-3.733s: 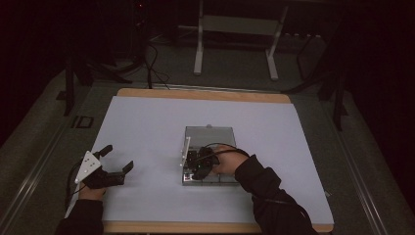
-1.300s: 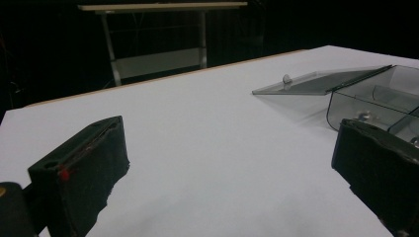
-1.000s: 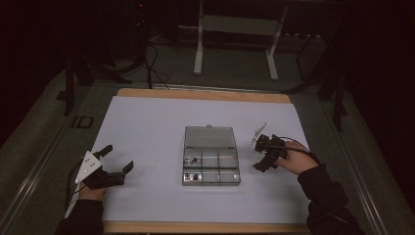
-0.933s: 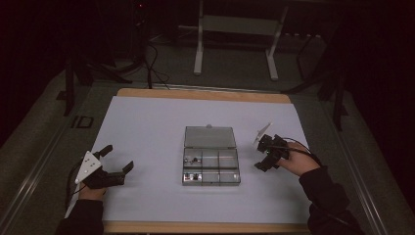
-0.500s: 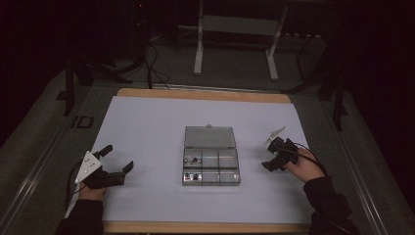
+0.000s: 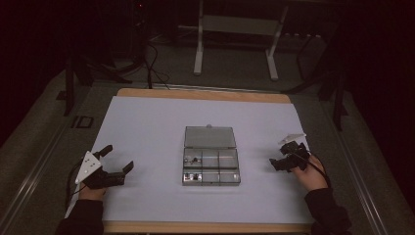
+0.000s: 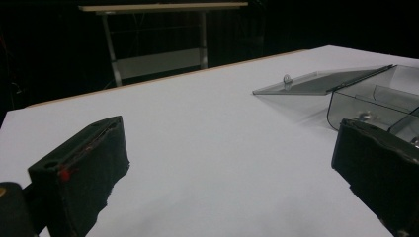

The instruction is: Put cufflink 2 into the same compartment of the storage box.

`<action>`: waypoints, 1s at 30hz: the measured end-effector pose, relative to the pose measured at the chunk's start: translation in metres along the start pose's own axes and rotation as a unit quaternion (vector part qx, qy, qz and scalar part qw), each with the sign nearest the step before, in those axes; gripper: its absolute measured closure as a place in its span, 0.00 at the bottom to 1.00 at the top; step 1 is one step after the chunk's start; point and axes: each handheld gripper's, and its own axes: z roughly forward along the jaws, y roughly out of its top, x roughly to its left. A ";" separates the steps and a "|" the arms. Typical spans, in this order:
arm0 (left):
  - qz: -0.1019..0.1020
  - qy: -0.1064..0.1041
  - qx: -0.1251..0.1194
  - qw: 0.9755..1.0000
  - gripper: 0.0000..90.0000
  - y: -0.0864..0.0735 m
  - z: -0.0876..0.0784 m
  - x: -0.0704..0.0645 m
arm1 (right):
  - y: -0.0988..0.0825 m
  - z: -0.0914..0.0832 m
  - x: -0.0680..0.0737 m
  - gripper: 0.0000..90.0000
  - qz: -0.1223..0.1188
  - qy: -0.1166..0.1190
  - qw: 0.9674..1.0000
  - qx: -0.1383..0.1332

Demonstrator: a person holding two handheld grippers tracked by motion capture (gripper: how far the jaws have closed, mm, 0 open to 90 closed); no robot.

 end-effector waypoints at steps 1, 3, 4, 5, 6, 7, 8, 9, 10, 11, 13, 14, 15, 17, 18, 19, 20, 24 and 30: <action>0.000 0.000 0.000 1.000 0.02 0.000 0.000 0.000 | -0.003 0.000 -0.001 0.18 0.006 -0.005 1.000 -0.006; 0.000 0.000 0.000 1.000 0.02 0.000 0.000 0.000 | -0.007 0.000 -0.003 0.18 0.021 -0.010 1.000 -0.011; 0.000 0.000 0.000 1.000 0.02 0.000 0.000 0.000 | -0.010 0.000 -0.005 0.18 0.025 -0.016 0.999 -0.014; 0.000 0.000 0.000 1.000 0.02 0.000 0.000 0.000 | -0.010 0.000 -0.005 0.18 0.025 -0.016 0.999 -0.014; 0.000 0.000 0.000 1.000 0.02 0.000 0.000 0.000 | -0.016 0.000 -0.007 0.18 0.041 -0.025 0.999 -0.022; 0.000 0.000 0.000 1.000 0.02 0.000 0.000 0.000 | -0.017 0.000 -0.008 0.18 0.045 -0.026 0.998 -0.023; 0.000 0.000 0.000 1.000 0.02 0.000 0.000 0.000 | -0.020 0.001 -0.009 0.18 0.046 -0.031 0.998 -0.023; 0.000 0.000 0.000 1.000 0.02 0.000 0.000 0.000 | -0.022 0.001 -0.009 0.18 0.047 -0.035 0.998 -0.024; 0.000 0.000 0.000 1.000 0.02 0.000 0.000 0.000 | -0.025 0.001 -0.010 0.18 0.050 -0.038 0.998 -0.025; 0.000 0.000 0.000 1.000 0.02 0.000 0.000 0.000 | -0.025 0.001 -0.010 0.18 0.050 -0.038 0.998 -0.025; 0.000 0.000 0.000 1.000 0.02 0.000 0.000 0.000 | -0.031 0.002 -0.011 0.17 0.052 -0.047 0.997 -0.026; 0.000 0.000 0.000 1.000 0.02 0.000 0.000 0.000 | -0.033 0.002 -0.012 0.17 0.057 -0.049 0.997 -0.030; 0.000 0.000 0.000 1.000 0.02 0.000 0.000 0.000 | -0.036 0.001 -0.012 0.17 0.061 -0.048 0.996 -0.034; 0.000 0.000 0.000 1.000 0.02 0.000 0.000 0.000 | -0.039 0.001 -0.013 0.17 0.066 -0.052 0.996 -0.038; 0.000 0.000 0.000 1.000 0.02 0.000 0.000 0.000 | -0.045 0.001 -0.013 0.17 0.075 -0.057 0.995 -0.044; 0.001 0.000 0.000 1.000 0.02 0.000 0.000 0.000 | -0.046 0.001 -0.013 0.17 0.077 -0.058 0.994 -0.045; 0.001 0.000 0.000 1.000 0.02 0.000 0.000 0.000 | -0.050 0.001 -0.013 0.16 0.085 -0.060 0.993 -0.048; 0.000 0.001 0.000 1.000 0.02 0.000 0.000 0.000 | -0.061 0.000 -0.015 0.16 0.105 -0.072 0.990 -0.066; 0.000 0.001 0.001 1.000 0.02 0.000 0.000 0.000 | -0.074 -0.008 -0.015 0.16 0.136 -0.083 0.982 -0.099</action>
